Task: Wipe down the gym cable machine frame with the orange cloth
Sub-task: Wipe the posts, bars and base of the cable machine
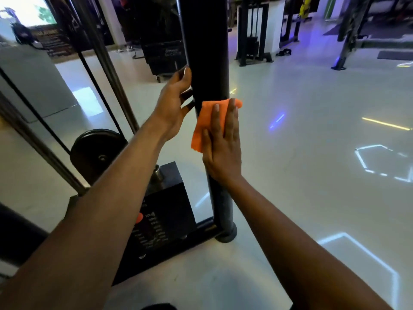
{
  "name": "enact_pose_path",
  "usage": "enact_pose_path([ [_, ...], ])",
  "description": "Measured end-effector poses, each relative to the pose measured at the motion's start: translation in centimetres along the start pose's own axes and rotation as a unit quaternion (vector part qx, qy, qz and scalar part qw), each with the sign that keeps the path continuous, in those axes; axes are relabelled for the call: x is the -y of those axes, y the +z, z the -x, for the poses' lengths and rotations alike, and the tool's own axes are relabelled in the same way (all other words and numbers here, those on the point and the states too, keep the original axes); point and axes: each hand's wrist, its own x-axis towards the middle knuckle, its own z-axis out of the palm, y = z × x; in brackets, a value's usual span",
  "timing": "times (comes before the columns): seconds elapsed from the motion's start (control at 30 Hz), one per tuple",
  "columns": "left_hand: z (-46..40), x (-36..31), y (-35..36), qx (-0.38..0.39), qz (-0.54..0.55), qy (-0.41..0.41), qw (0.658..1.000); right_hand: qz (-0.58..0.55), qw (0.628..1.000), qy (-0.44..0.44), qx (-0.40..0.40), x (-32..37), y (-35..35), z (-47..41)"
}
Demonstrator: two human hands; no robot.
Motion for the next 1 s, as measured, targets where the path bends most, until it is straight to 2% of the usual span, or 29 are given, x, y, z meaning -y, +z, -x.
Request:
enact_pose_path([
  [0.13, 0.8, 2.9, 0.9, -0.010, 0.025, 0.009, 1.000, 0.002, 0.998, 0.037, 0.058, -3.0, 1.3, 6.7],
  [0.37, 1.9, 6.0, 1.5, -0.025, 0.022, 0.015, 0.999, -0.019, 1.000, 0.024, -0.001, -1.3, 1.2, 2.4],
  [0.43, 2.5, 7.2, 1.7, -0.021, 0.008, 0.006, 1.000, 0.002, 1.000, 0.002, 0.019, -3.6, 1.7, 5.0],
  [0.53, 3.8, 8.9, 1.9, -0.014, -0.002, -0.022, 1.000, 0.025, 0.996, 0.021, 0.079, -5.9, 2.3, 10.4],
  [0.63, 4.4, 10.1, 1.8, -0.014, -0.004, -0.027, 1.000, 0.023, 0.997, 0.034, 0.057, -4.7, 2.4, 9.5],
  [0.77, 4.9, 11.6, 1.6, -0.008, -0.009, -0.033, 0.999, 0.024, 1.000, 0.009, 0.003, -3.6, 2.4, 6.8],
  [0.9, 5.5, 13.3, 1.3, -0.005, -0.006, -0.033, 0.999, 0.059, 0.996, -0.011, 0.063, -7.8, 4.5, 13.1],
  [1.0, 5.5, 14.0, 0.6, -0.003, -0.013, -0.036, 0.999, 0.059, 0.997, -0.012, 0.055, -8.0, 5.3, 13.6],
])
